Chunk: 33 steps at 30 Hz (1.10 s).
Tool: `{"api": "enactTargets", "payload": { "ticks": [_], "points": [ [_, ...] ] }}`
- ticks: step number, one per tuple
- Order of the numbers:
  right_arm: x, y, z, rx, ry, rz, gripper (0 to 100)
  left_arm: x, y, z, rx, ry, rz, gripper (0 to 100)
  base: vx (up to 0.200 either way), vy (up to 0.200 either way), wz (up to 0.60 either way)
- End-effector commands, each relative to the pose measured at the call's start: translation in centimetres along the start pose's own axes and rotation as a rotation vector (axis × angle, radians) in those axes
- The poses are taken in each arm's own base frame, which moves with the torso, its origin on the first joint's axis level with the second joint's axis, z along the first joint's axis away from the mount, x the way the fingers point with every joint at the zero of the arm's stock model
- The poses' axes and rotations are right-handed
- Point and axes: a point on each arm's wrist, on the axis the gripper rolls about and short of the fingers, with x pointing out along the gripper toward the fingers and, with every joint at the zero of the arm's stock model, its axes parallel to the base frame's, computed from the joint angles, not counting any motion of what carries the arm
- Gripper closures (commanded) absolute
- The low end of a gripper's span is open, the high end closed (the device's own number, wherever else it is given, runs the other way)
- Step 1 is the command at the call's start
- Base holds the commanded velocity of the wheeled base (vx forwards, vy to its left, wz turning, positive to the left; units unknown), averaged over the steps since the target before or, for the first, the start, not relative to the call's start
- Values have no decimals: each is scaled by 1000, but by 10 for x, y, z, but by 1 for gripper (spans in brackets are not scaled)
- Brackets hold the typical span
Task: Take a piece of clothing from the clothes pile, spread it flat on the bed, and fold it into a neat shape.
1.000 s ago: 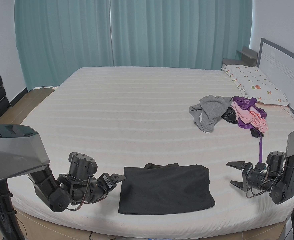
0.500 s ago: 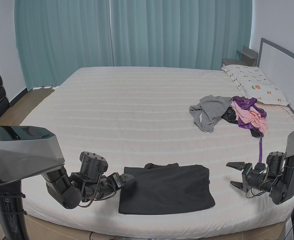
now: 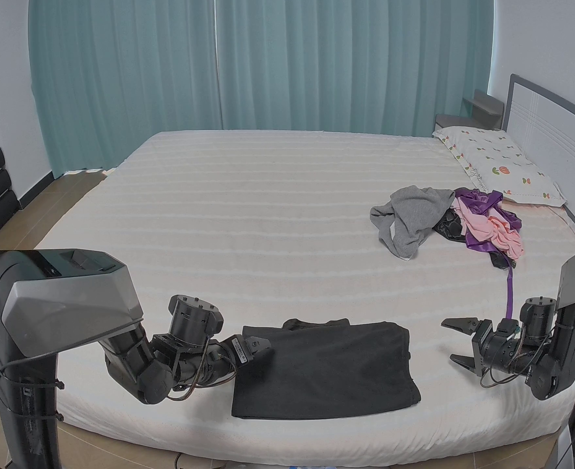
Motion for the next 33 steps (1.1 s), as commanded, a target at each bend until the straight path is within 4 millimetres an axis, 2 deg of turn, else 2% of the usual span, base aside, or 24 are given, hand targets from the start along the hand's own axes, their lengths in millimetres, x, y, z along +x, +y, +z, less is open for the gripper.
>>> {"api": "enactTargets", "payload": {
  "ticks": [1, 12, 13, 33],
  "points": [
    [2, 0, 1, -9, -6, 9, 0, 5, -1, -1, 4, 4, -2, 0, 0, 0, 0],
    [2, 0, 0, -11, -4, 8, 0, 15, -5, -5, 51, -20, 29, 0, 0, 0, 0],
    [2, 0, 0, -11, -4, 8, 0, 15, -5, -5, 50, -16, 34, 100, 0, 0, 0],
    [2, 0, 0, -10, -2, 8, 0, 11, -5, 2, -16, -40, 30, 100, 0, 0, 0]
  ]
}}
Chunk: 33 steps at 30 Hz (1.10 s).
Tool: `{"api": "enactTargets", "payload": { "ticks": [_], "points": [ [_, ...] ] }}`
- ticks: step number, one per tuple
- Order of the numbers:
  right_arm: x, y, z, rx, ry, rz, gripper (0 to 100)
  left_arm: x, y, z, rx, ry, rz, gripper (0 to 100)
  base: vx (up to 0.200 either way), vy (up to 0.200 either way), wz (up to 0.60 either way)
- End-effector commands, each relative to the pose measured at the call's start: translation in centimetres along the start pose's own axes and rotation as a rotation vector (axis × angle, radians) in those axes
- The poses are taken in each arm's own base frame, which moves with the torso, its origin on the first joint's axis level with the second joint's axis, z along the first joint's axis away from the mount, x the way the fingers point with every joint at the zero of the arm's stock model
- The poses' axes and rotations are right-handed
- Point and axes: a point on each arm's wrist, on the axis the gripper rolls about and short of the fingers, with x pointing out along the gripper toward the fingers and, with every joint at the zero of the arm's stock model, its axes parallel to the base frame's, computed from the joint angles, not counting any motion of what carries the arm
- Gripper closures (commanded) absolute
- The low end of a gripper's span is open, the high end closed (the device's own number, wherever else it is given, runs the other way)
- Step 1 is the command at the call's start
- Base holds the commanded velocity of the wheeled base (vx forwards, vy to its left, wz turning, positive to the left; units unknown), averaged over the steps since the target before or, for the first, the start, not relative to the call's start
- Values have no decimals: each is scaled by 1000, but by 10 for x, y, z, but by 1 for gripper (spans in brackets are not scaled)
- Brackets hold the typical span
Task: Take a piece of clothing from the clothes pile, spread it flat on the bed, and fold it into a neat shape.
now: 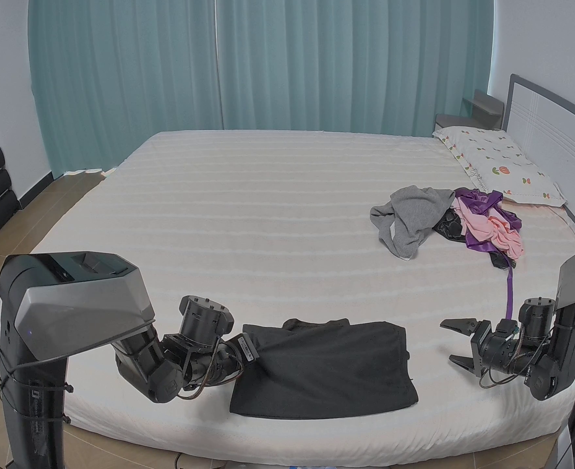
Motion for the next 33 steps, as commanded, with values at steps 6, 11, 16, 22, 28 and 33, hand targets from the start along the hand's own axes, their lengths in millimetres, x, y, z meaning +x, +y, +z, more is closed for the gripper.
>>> {"api": "enactTargets", "payload": {
  "ticks": [6, 11, 16, 22, 28, 33],
  "points": [
    [0, 1, 1, -8, -8, 10, 0, -5, -2, 4, -4, -14, -10, 100, 0, 0, 0],
    [0, 1, 1, -7, -6, 10, 0, -6, -1, 4, -6, -14, -4, 100, 0, 0, 0],
    [0, 1, 1, -7, -6, 10, 0, -8, 2, 6, -13, -13, 6, 100, 0, 160, 0],
    [1, 1, 1, -8, -6, 11, 0, -16, 10, 10, -32, -20, 25, 100, 0, 200, 0],
    [1, 1, 1, -7, -6, 10, 0, -25, 12, 21, -51, -51, 22, 100, 0, 200, 0],
    [1, 1, 1, -7, -6, 10, 0, -27, 18, 22, -64, -53, 39, 100, 0, 200, 0]
  ]
}}
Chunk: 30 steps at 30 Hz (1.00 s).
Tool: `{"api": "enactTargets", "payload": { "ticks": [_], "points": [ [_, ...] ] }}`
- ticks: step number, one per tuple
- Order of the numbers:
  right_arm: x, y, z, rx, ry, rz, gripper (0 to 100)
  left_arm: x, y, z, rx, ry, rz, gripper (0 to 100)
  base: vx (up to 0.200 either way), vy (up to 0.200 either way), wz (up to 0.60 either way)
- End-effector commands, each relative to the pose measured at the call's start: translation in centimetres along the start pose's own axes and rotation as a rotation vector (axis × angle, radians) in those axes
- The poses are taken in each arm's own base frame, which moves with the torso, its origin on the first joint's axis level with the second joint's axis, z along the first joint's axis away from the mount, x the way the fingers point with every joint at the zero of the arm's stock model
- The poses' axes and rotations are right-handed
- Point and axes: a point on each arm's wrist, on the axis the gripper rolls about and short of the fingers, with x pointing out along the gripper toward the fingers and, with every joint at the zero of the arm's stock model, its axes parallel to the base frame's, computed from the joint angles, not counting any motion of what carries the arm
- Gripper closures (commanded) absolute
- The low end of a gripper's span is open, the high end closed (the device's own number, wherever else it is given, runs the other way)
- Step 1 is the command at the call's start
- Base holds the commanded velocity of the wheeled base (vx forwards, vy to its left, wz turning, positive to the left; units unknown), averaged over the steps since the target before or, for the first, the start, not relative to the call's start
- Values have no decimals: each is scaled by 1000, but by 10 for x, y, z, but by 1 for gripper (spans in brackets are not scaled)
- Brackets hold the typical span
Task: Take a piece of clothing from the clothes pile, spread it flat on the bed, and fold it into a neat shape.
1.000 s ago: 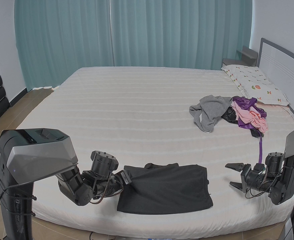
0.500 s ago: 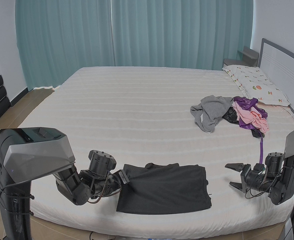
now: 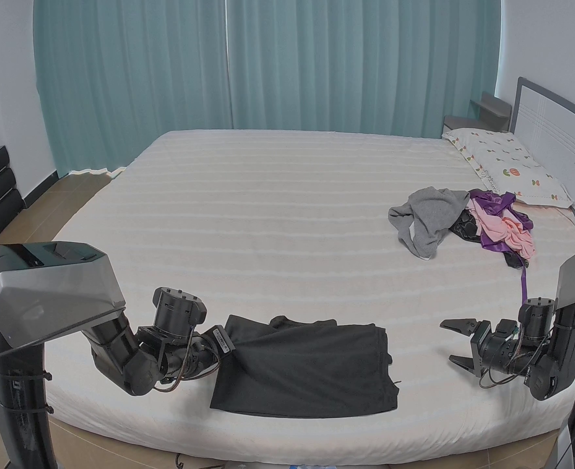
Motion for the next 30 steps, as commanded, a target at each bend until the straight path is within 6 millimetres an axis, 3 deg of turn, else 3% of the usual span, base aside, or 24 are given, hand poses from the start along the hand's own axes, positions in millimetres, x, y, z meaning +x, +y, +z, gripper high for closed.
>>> {"api": "enactTargets", "payload": {
  "ticks": [1, 30],
  "points": [
    [0, 1, 1, -7, -7, 11, 0, -4, 3, 4, -10, -8, 3, 100, 0, 200, 0],
    [0, 1, 1, -7, -6, 10, 0, -16, 22, 21, -84, -43, 39, 100, 0, 200, 0]
  ]
}}
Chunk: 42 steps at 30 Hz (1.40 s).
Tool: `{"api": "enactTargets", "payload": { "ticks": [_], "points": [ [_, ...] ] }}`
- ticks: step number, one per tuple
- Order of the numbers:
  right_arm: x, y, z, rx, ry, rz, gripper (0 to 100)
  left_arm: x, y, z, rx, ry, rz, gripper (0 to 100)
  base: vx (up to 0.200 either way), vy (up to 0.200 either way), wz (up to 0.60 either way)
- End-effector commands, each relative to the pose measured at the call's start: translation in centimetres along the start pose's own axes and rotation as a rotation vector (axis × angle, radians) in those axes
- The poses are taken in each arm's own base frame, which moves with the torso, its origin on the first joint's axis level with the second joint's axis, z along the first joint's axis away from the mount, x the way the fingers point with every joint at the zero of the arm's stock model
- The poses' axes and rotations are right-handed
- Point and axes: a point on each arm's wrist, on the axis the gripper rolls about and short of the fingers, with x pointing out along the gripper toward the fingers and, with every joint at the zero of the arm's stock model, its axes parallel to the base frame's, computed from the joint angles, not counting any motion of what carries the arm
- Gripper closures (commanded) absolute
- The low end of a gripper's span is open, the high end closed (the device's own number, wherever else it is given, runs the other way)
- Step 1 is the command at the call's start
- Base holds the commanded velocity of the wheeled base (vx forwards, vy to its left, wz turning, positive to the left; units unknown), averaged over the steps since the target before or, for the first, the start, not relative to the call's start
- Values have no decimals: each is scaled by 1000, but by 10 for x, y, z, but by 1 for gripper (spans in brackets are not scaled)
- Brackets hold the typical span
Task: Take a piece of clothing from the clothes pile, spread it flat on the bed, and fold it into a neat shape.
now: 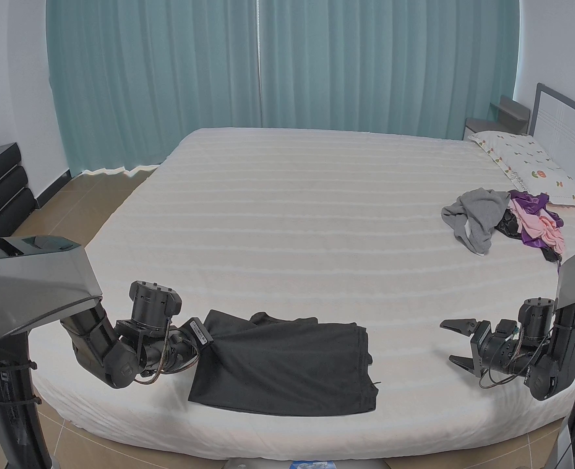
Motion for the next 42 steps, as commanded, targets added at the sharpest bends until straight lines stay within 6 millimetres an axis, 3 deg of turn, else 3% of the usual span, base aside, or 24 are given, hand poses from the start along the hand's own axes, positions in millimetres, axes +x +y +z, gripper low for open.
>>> {"api": "enactTargets", "payload": {
  "ticks": [1, 6, 18, 19, 32, 38, 42],
  "points": [
    [0, 1, 1, -8, -7, 12, 0, -1, 3, -1, -2, 5, 7, 100, 0, 200, 0],
    [0, 1, 1, -7, -6, 11, 0, -1, 4, -3, -5, 13, 13, 100, 0, 200, 0],
    [0, 1, 0, -5, -5, 8, 0, -2, 2, -6, -26, 20, 8, 100, 0, 0, 0],
    [0, 1, 0, -5, -5, 8, 0, -2, 1, -7, -24, 22, 6, 0, 0, 0, 0],
    [-1, 1, 0, -5, -5, 8, 0, -19, -2, -4, -36, 5, -14, 0, 0, 0, 0],
    [1, 1, 1, -8, -8, 14, 0, -57, 1, 11, -64, -65, -37, 0, 0, 0, 0],
    [1, 1, 1, -8, -8, 14, 0, -91, 4, 6, -56, -97, -57, 0, 0, 0, 0]
  ]
}}
